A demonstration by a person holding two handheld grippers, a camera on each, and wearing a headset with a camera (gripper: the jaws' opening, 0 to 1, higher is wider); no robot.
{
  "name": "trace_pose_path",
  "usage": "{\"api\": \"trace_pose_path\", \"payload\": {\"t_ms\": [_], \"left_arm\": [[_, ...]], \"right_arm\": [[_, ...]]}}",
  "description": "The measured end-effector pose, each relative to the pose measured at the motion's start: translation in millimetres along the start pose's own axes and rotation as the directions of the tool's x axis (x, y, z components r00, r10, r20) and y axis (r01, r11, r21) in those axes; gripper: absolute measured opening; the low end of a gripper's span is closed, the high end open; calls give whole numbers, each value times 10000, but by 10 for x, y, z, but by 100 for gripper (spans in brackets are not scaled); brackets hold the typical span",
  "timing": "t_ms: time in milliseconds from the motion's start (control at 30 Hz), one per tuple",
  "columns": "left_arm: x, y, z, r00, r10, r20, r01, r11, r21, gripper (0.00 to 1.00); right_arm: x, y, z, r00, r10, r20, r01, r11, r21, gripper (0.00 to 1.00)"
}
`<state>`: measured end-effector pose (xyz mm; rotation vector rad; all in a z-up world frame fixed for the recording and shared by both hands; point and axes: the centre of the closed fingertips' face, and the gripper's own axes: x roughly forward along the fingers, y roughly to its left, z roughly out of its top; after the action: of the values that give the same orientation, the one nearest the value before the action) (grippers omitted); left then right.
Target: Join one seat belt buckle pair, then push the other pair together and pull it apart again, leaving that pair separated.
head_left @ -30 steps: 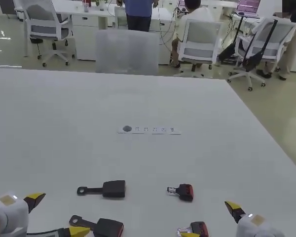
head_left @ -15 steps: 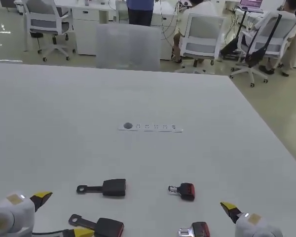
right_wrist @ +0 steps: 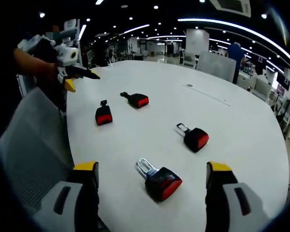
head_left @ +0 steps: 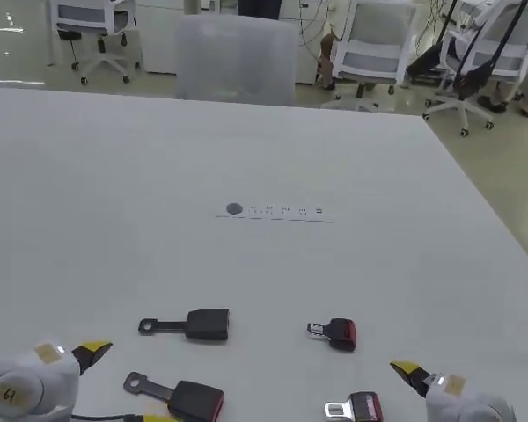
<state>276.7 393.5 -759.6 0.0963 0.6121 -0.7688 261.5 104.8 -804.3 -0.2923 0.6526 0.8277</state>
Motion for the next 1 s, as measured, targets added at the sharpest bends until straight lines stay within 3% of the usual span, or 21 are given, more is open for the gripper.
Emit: {"api": "trace_pose_path", "payload": {"t_ms": [267, 333, 533, 733, 900, 1000], "left_arm": [[165, 3, -128, 9969, -465, -640, 487, 9983, 331, 97], [227, -10, -181, 9935, -582, -974, 643, 9961, 600, 96], [377, -19, -246, 9872, -808, -1375, 936, 9915, 899, 95], [499, -33, -297, 9785, -1148, -1714, 1356, 9841, 1149, 92], [583, -70, -343, 9673, -1517, -2031, 1837, 9716, 1491, 85], [640, -138, -419, 9508, -1958, -2399, 2413, 9541, 1776, 80]], "right_arm": [[121, 6, -83, 9952, 863, -470, -880, 9954, -366, 91], [160, -23, -109, 9926, 1038, -624, -1071, 9929, -517, 89], [217, -77, -119, 9856, 1469, -841, -1519, 9868, -566, 88], [252, -96, -217, 9703, 2043, -1293, -2148, 9739, -733, 85], [262, -86, -338, 9496, 2595, -1757, -2775, 9568, -866, 83], [253, -71, -375, 9384, 2835, -1978, -3061, 9473, -942, 80]]}}
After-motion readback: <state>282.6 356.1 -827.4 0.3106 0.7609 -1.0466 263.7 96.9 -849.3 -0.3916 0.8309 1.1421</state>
